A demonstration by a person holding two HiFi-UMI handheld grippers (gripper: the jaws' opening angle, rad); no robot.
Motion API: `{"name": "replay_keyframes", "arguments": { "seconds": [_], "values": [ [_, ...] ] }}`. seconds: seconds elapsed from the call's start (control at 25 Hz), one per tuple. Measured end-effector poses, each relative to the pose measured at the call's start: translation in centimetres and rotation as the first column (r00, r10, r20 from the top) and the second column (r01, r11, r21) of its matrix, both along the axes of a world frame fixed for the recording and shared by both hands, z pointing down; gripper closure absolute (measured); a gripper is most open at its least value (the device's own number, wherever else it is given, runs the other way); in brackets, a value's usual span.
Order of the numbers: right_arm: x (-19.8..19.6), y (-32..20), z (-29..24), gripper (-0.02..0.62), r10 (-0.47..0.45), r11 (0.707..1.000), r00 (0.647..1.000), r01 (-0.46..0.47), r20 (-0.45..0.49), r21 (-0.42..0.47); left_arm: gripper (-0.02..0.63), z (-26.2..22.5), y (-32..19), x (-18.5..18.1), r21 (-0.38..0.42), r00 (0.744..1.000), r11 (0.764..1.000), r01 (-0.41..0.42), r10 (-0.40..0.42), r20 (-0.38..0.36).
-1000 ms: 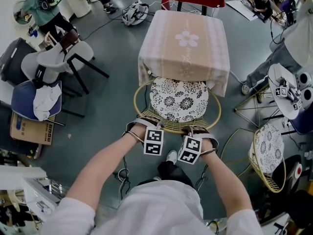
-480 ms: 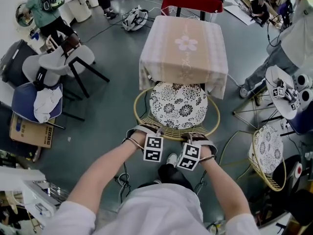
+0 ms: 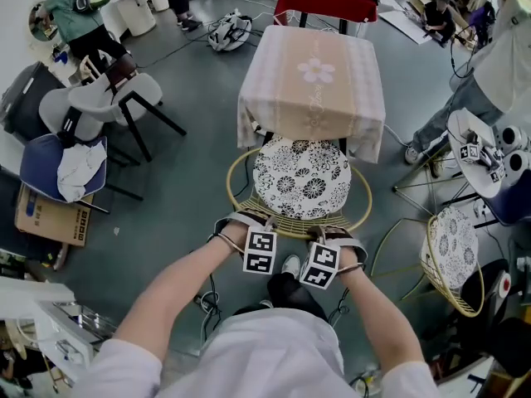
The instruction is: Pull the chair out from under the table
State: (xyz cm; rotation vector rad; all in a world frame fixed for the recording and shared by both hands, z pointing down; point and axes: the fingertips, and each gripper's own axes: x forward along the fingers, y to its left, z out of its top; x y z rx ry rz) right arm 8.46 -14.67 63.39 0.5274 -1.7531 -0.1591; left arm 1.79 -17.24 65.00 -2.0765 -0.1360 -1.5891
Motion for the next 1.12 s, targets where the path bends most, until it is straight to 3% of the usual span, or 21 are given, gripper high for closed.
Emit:
{"name": "replay_keyframes", "arguments": {
  "seconds": [1.12],
  "values": [
    [-1.8, 6.2, 0.0, 0.554, 0.072, 0.997, 0.997, -0.072, -0.014, -0.012, 0.558, 0.0, 6.3, -1.9, -0.007, 1.0, 1.0, -0.007, 0.007, -0.009]
  ]
}}
